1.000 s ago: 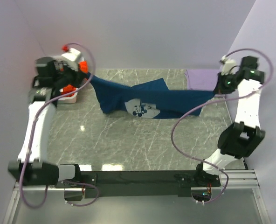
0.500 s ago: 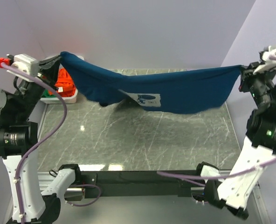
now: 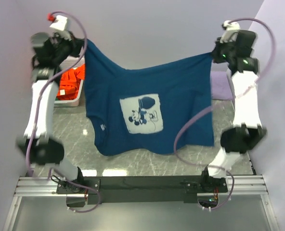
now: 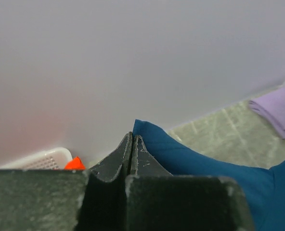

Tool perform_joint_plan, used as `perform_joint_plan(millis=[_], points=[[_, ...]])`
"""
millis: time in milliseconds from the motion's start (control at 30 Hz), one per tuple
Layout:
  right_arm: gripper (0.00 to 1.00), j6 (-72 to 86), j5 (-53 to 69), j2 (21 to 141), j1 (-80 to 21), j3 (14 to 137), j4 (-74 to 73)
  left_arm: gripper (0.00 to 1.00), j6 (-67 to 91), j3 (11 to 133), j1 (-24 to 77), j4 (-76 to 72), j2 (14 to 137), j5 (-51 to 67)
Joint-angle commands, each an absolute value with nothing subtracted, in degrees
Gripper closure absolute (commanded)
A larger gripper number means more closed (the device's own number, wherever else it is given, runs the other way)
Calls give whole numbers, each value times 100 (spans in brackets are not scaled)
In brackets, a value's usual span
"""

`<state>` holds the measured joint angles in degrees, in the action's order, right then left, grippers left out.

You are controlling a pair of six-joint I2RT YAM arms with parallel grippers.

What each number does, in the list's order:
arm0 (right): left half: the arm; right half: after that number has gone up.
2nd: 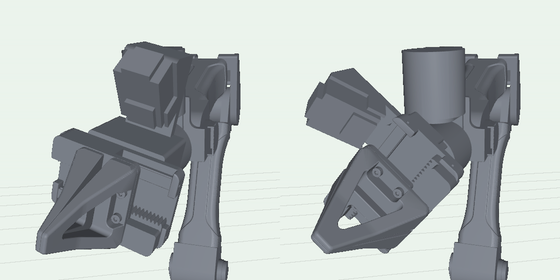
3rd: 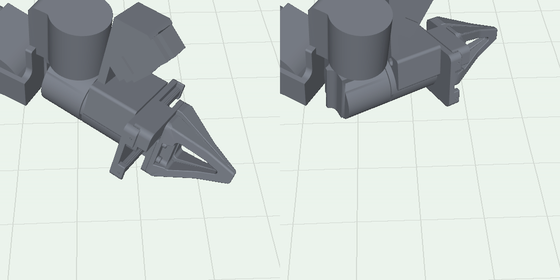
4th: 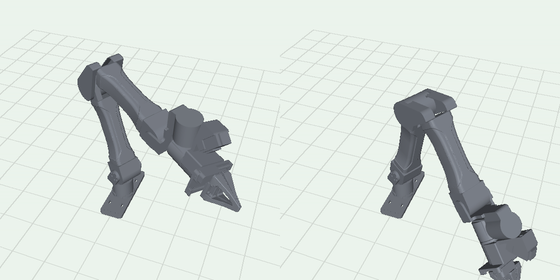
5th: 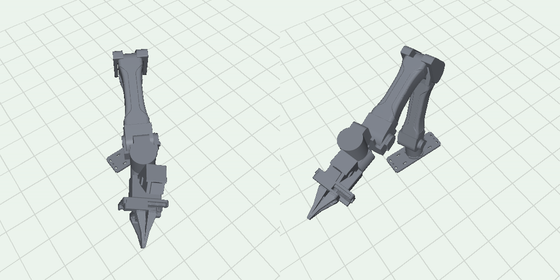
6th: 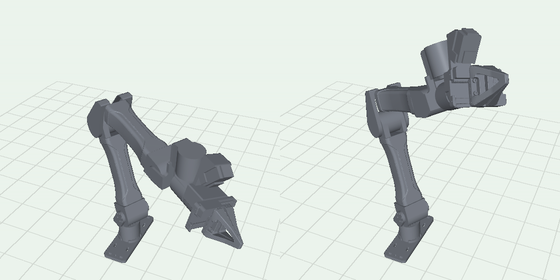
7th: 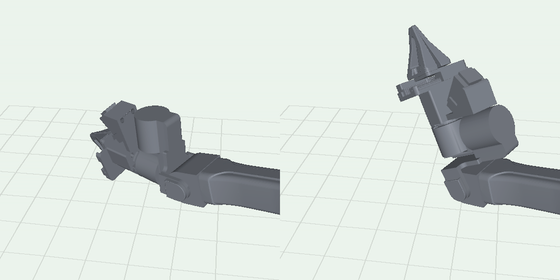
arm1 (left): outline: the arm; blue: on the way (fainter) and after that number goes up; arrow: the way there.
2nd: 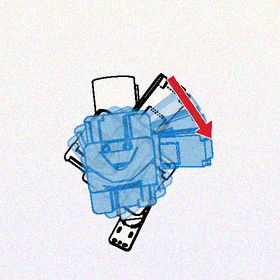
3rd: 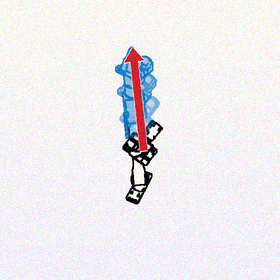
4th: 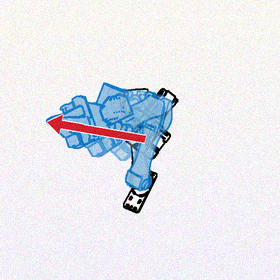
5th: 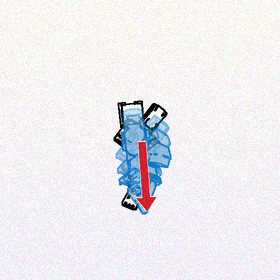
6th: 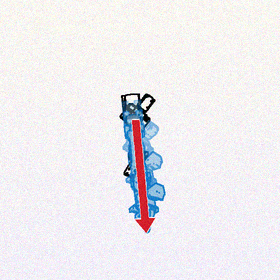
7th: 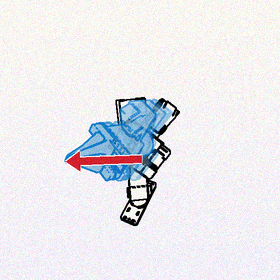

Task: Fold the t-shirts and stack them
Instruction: Flatten the tshirt out

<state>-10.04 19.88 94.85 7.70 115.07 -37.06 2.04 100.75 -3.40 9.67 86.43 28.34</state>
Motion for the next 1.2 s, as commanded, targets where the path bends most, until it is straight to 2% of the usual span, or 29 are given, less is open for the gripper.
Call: perform_joint_plan(millis=[0,67,167,233,300,433,533,633,700,833,1033,1167], points=[[100,-556,1267,10184,703,12934,-3297,99,62,11072,-299,-171,9428,2576],[100,-370,1029,10667,703,13968,-3156,99,236,12060,-308,-491,10088,2348],[100,-194,809,10689,686,14553,-2630,99,605,13153,-351,-1175,10599,1909],[100,-88,686,10399,703,14310,-1901,99,668,13271,-360,-1955,10565,1628],[100,-27,598,9828,721,13503,-929,99,563,13473,-378,-2161,10547,1504],[100,-193,764,9702,703,13201,-667,99,405,13220,-544,-2329,10389,1695],[100,-360,1019,10045,703,13272,-1001,99,282,12273,-580,-2347,10066,2020],[100,-492,1537,10195,686,12484,-1177,99,-129,10519,-580,-2294,9713,2644],[100,-685,1801,10257,642,12113,-1492,99,-237,9768,-580,-2276,9476,2777],[100,-1150,2170,10310,571,10719,-1810,99,-824,7671,-589,-2171,9141,3163],[100,-1634,2004,10116,562,9117,-1573,100,-1528,6102,-598,-1917,8851,3120],[100,-1872,1978,10160,563,9009,-1810,100,-1881,6029,-624,-1337,8789,3226]])
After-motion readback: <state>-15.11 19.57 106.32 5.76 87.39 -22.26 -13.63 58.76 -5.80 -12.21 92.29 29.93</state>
